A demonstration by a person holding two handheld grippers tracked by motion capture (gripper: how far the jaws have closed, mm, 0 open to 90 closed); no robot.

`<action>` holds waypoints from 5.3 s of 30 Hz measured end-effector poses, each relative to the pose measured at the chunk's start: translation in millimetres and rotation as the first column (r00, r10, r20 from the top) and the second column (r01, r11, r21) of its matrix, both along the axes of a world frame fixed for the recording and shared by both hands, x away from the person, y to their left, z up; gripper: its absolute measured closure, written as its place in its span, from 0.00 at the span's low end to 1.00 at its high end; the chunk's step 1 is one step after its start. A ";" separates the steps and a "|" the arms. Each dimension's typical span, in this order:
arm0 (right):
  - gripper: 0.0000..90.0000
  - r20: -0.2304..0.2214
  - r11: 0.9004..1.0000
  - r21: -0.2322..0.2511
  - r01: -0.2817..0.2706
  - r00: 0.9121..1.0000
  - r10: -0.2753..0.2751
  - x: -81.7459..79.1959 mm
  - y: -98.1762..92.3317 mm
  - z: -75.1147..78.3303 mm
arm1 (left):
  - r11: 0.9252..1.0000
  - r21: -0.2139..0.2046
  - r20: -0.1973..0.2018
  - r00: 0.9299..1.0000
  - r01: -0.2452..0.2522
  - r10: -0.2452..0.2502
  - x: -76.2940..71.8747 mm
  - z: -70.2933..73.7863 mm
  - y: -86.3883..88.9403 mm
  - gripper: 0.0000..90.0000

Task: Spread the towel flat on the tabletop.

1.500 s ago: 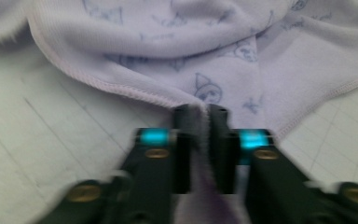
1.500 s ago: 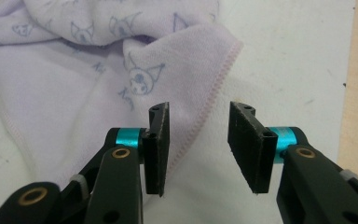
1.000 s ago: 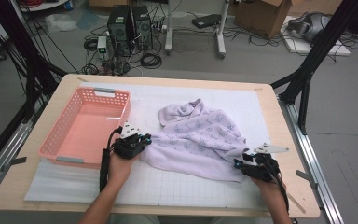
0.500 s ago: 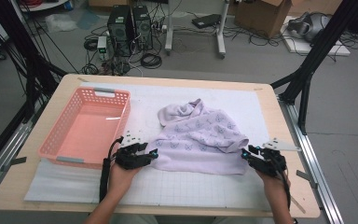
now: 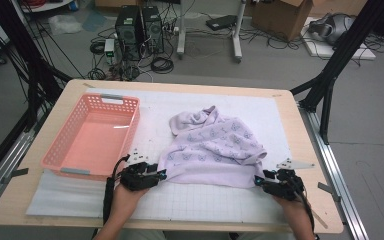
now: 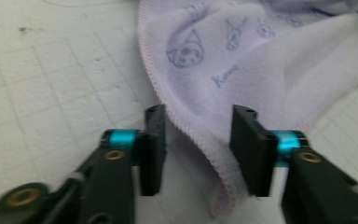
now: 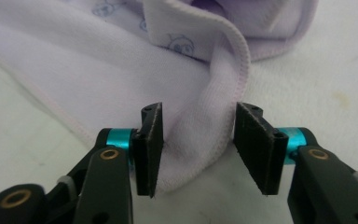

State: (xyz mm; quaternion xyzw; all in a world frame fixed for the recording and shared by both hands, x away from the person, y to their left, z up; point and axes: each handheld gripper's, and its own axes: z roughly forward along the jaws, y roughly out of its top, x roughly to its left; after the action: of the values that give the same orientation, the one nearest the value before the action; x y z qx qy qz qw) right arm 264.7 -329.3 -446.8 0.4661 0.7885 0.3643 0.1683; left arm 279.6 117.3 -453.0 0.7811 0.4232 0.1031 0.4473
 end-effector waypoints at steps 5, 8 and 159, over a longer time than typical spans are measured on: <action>0.94 -0.021 0.998 -0.042 -0.038 0.999 0.038 -7.5 -1.3 5.5 | 1.000 -0.007 0.020 1.000 -0.023 0.023 -16.5 1.7 2.5 0.97; 0.94 -0.040 0.998 -0.016 -0.059 0.998 0.058 -18.1 -15.6 10.2 | 0.997 -0.060 0.018 0.999 -0.038 0.039 -27.0 6.5 8.9 0.97; 0.63 -0.036 0.990 0.029 -0.140 0.989 0.141 103.2 12.6 25.5 | 1.000 -0.024 -0.003 1.000 0.006 -0.006 83.9 13.2 -67.4 0.49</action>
State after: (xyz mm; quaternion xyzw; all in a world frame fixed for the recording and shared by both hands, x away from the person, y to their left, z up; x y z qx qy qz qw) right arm 367.9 -316.7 -421.2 0.4186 0.8174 0.3767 0.1210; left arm 363.5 50.0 -439.9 0.7770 0.4228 0.0955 0.4564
